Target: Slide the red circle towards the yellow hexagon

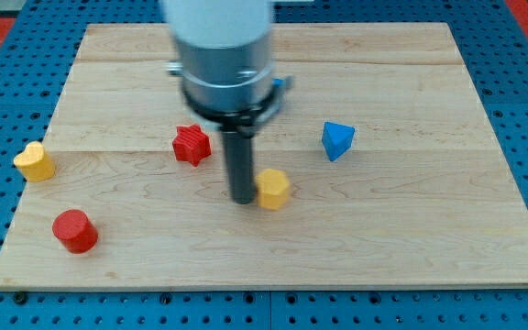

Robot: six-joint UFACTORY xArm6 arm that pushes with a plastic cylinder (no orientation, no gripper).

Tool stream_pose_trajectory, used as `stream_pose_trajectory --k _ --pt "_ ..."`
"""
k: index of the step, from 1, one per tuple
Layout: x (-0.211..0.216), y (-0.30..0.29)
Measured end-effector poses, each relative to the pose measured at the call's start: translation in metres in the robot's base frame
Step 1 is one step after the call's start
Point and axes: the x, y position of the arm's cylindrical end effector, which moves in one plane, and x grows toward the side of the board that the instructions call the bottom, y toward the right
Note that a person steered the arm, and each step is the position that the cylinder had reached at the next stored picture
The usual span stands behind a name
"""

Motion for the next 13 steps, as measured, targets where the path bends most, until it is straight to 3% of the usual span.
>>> stream_pose_trajectory --k 1,2,4,7,9,11,12,13 --pt "0.003 0.047" --pt "0.058 0.032" --pt "0.090 -0.124" --pt "0.085 -0.242" --pt "0.018 -0.147" --pt "0.003 -0.125" --pt "-0.003 -0.065" --pt "0.002 -0.066"
